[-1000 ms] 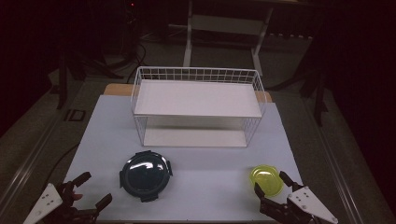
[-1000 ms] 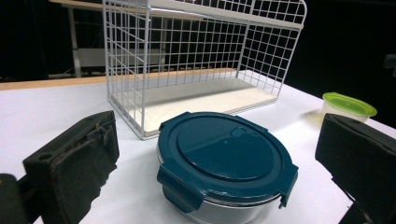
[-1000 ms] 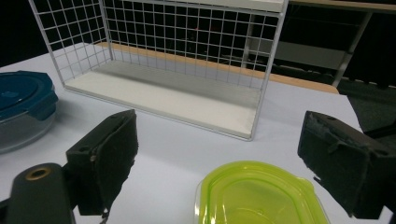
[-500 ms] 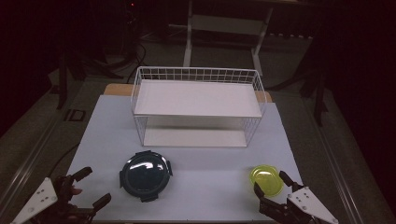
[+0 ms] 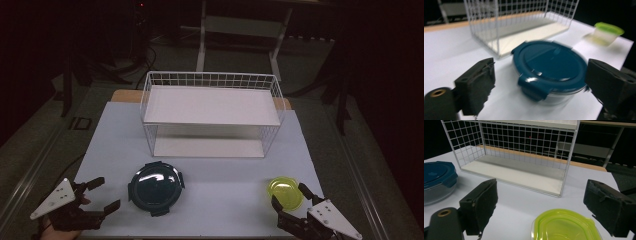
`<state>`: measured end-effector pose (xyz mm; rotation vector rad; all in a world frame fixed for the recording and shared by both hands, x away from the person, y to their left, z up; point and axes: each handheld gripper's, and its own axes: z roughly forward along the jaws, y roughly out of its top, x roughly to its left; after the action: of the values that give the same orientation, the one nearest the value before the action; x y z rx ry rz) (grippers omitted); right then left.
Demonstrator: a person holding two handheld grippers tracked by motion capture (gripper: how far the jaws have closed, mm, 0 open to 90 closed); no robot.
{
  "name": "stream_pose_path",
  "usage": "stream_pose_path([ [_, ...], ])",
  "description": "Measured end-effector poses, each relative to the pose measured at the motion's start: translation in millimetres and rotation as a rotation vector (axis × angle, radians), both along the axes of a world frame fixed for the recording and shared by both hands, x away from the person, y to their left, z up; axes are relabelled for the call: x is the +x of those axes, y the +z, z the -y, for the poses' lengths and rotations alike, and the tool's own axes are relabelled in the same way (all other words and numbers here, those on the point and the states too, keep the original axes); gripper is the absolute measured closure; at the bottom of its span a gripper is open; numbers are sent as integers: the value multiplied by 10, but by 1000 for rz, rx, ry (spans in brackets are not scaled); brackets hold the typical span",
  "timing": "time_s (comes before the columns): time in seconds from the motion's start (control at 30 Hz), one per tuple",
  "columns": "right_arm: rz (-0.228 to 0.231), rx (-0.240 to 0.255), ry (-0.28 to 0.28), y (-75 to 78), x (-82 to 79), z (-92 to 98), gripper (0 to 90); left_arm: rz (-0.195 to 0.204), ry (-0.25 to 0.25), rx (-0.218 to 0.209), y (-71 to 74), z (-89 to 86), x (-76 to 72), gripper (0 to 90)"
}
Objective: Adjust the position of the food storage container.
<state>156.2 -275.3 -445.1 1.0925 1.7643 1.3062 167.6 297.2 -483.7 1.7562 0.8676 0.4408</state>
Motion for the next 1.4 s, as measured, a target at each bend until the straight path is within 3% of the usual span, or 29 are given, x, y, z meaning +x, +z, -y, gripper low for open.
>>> stream_pose_path([
  [0.07,-2,3,3,-2,3,1,119,-27,3,8,-38,-28,37,142],
  [0.17,-1,6,5,-3,3,0,119,-32,0,14,-53,-40,49,201],
  [0.2,3,2,5,-1,1,-1,119,-61,-6,23,-94,-63,96,255],
  [0.47,-3,-2,9,-7,4,-7,119,-136,11,85,-246,-53,244,565],
  [0.57,-4,-2,10,-7,4,-11,119,-139,11,88,-263,-43,263,635],
  [0.6,-4,-2,10,-7,4,-11,119,-153,15,107,-299,-10,301,635],
  [0.63,-7,-2,13,-9,3,-15,119,-157,22,128,-313,17,317,726],
  [0.67,-7,-3,14,-12,4,-15,119,-162,14,142,-326,55,333,752],
  [0.83,-8,-3,14,-15,9,-9,119,-167,-5,179,-335,149,355,865],
  [1.13,-16,-6,21,-23,16,-26,119,-168,2,162,-324,175,381,887],
  [1.4,-19,-10,26,-28,21,-39,119,-169,-3,176,-309,256,473,887],
])
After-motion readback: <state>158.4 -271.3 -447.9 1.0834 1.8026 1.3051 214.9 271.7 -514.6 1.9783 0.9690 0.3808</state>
